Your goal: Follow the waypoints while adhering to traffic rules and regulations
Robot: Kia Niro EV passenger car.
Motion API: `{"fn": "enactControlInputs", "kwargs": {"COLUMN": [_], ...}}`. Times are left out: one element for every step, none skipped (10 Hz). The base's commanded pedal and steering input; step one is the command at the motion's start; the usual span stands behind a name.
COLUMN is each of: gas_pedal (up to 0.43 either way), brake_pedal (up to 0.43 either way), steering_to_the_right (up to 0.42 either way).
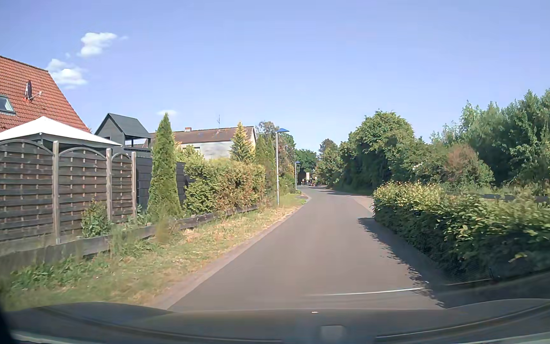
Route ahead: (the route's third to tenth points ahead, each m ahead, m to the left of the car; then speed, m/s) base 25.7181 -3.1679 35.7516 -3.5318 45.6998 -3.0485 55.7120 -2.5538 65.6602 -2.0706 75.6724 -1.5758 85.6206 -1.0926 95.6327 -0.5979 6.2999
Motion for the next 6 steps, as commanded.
{"fn": "enactControlInputs", "kwargs": {"gas_pedal": [0.11,0.11,0.11,0.11,0.11,0.11], "brake_pedal": [0.006,0.006,0.006,0.006,0.006,0.006], "steering_to_the_right": [0.02,0.02,0.02,0.02,0.021,0.022]}}
